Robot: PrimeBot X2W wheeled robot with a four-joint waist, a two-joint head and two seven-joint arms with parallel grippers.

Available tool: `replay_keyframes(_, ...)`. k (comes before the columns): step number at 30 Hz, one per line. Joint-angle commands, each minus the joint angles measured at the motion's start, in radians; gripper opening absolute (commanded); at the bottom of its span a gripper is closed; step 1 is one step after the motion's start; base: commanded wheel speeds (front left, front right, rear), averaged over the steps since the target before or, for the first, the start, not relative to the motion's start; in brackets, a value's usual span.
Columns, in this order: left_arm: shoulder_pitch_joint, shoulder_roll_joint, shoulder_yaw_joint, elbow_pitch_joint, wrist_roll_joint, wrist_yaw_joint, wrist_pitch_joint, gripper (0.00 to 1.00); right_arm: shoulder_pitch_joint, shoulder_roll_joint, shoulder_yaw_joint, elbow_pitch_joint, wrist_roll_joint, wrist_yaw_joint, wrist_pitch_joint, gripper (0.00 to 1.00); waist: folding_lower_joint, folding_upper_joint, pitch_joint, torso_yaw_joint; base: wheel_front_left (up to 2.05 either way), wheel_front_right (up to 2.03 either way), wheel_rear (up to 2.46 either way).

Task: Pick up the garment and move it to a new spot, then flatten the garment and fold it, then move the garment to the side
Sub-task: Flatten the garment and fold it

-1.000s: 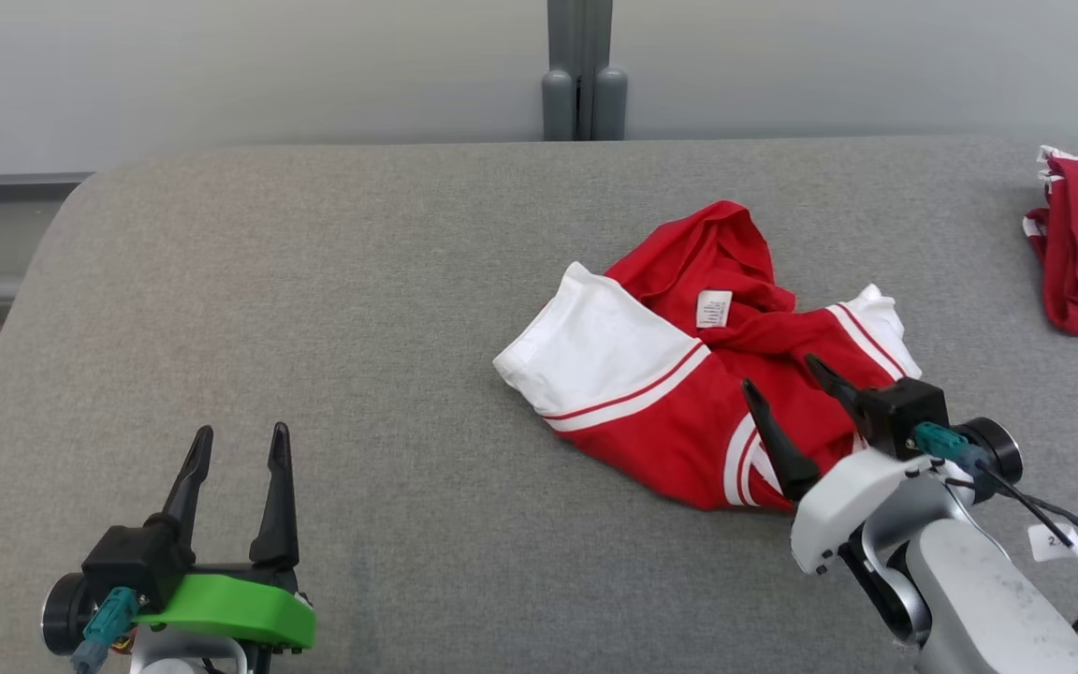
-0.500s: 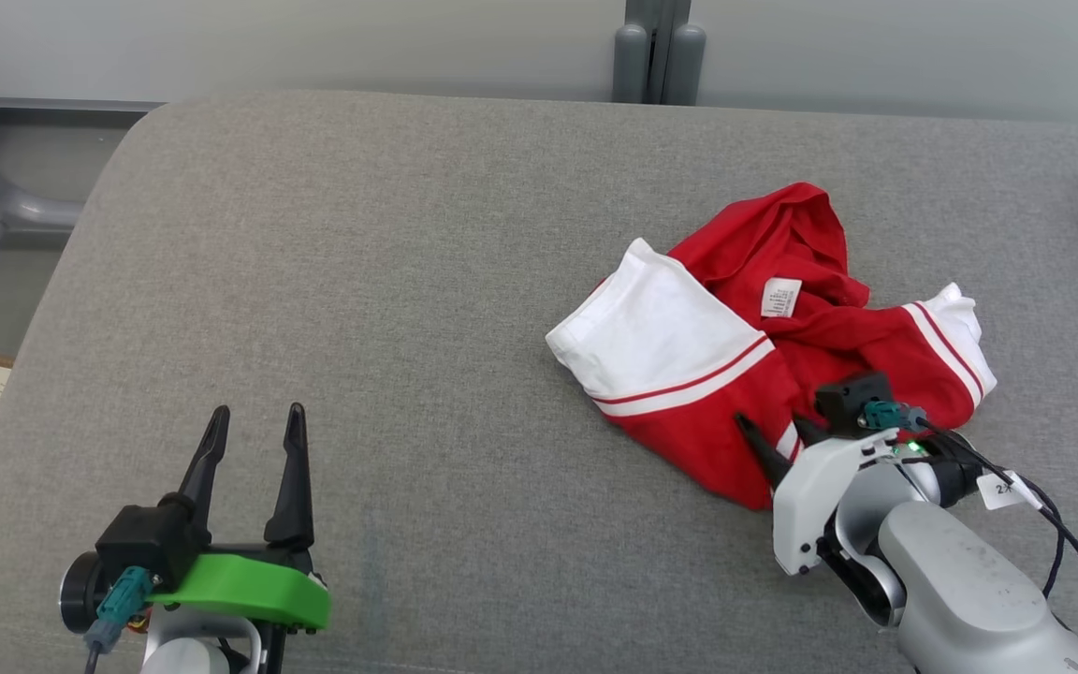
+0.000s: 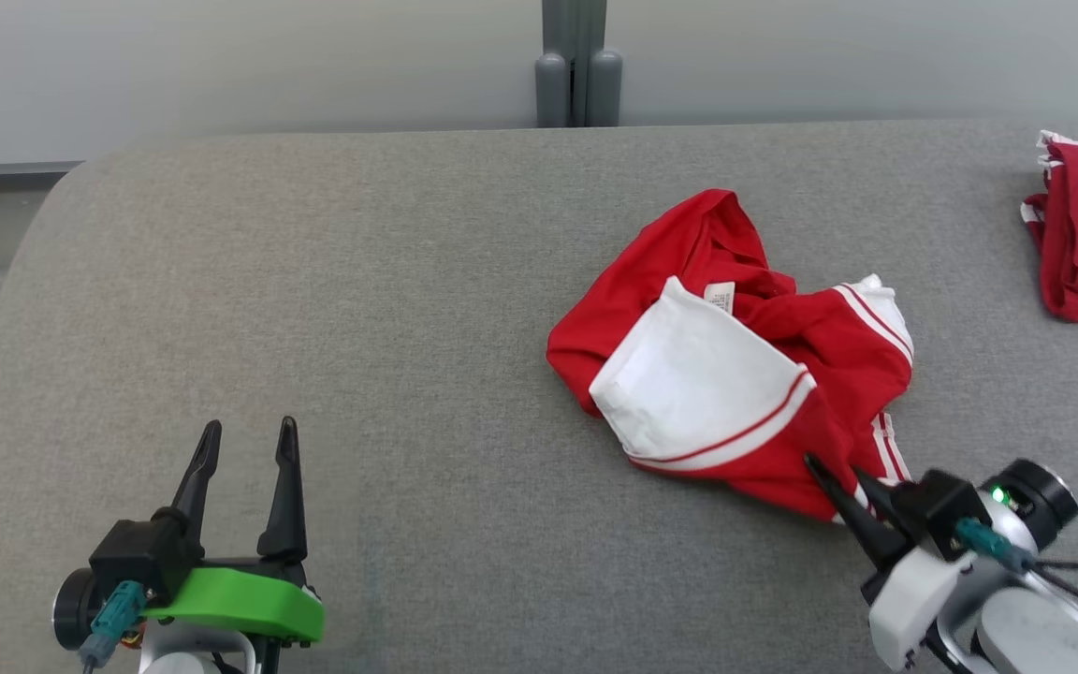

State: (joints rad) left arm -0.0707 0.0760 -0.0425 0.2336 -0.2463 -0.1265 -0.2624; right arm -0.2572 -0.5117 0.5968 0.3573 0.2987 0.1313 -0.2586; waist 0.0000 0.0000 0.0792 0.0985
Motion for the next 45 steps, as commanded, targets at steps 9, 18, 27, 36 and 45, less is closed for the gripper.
replay_keyframes(9, 0.004, 0.002, 0.002, -0.004, 0.007, -0.003, -0.003, 1.0, 0.242, -0.02, -0.241, -0.056, -0.001, -0.001, -0.007, 0.0, 0.0, 0.0, 0.004, -0.058, 0.0, 0.0, 0.0)
replay_keyframes(18, -0.003, 0.008, -0.001, 0.0, 0.011, -0.004, -0.003, 1.0, 0.248, 0.103, -0.393, -0.188, -0.004, -0.001, -0.006, 1.0, 0.0, 0.0, -0.006, -0.078, 0.0, 0.0, 0.0)
replay_keyframes(27, -0.003, 0.014, -0.001, -0.003, 0.012, -0.004, -0.003, 1.0, 0.241, 0.226, -0.438, -0.294, -0.065, -0.001, -0.006, 1.0, 0.0, 0.0, -0.011, -0.084, 0.0, 0.0, 0.0)
replay_keyframes(36, -0.067, 0.028, -0.095, 0.021, 0.028, -0.005, -0.003, 1.0, 0.214, 0.272, -0.456, -0.317, -0.09, -0.001, -0.007, 1.0, 0.0, 0.0, 0.01, -0.111, 0.0, 0.0, 0.0)
replay_keyframes(45, -0.279, 0.07, -0.327, 0.099, 0.001, -0.005, 0.022, 1.0, 0.16, 0.296, -0.441, -0.31, -0.091, -0.001, -0.006, 1.0, 0.0, 0.0, 0.084, -0.207, 0.0, 0.0, 0.0)
